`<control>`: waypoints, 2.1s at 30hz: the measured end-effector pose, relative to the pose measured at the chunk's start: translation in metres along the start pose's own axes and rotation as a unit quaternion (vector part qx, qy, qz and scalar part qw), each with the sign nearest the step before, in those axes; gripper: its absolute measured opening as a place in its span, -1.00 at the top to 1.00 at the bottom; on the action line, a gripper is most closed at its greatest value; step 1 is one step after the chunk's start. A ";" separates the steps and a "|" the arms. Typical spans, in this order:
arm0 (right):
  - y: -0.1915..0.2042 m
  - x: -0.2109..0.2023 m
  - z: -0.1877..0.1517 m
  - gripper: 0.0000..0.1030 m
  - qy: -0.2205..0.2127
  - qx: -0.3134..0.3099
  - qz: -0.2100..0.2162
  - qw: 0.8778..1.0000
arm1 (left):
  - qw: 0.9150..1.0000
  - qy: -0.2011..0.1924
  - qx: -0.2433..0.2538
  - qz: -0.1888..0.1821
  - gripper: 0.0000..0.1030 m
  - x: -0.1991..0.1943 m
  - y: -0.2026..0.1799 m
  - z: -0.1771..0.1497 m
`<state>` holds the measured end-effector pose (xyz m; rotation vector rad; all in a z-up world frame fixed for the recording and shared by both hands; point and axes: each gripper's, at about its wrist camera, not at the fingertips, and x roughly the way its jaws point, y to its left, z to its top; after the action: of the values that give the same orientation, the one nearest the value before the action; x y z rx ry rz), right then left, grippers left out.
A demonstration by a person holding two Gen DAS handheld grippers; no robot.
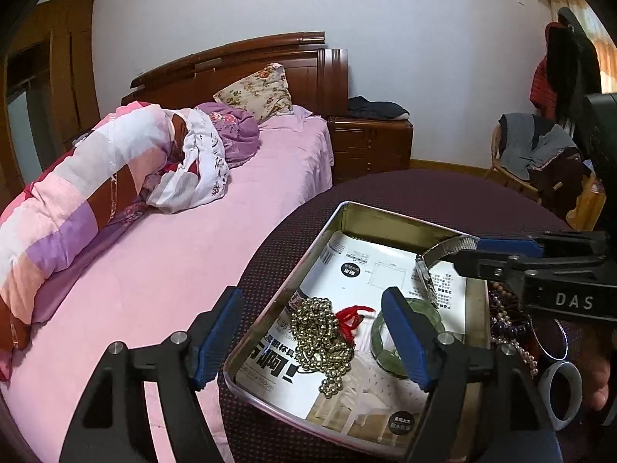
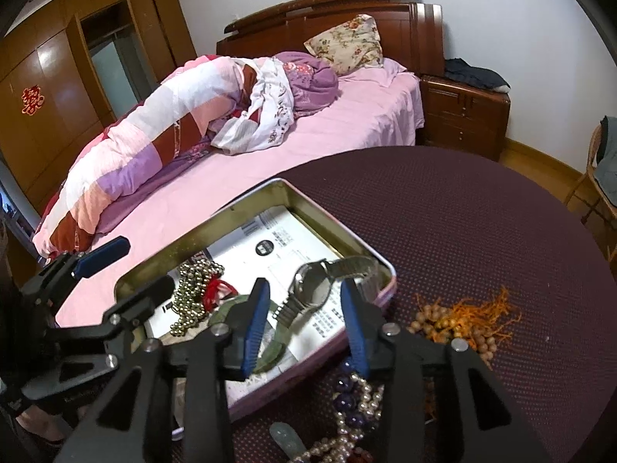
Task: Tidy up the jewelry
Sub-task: 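Move both grippers back to the pile and lower the right gripper onto the white bangle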
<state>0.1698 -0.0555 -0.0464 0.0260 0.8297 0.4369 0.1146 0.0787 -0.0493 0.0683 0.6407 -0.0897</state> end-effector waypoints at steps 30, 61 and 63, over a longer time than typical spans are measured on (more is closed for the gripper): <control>-0.039 -0.087 -0.094 -0.70 -0.003 0.057 -0.029 0.998 | 1.000 -0.003 -0.011 -0.004 -0.48 -0.042 -0.032 -0.033; -0.022 -0.061 -0.134 -0.49 0.042 0.035 -0.047 0.997 | 1.000 0.014 -0.006 -0.026 -0.49 -0.049 -0.062 -0.049; -0.023 -0.062 -0.134 -0.48 0.042 0.033 -0.046 0.997 | 0.999 0.013 -0.004 -0.030 -0.49 -0.050 -0.064 -0.048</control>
<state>0.0450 -0.1195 -0.0984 0.0301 0.9249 0.3246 0.0393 0.0223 -0.0603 0.0435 0.6696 -0.1448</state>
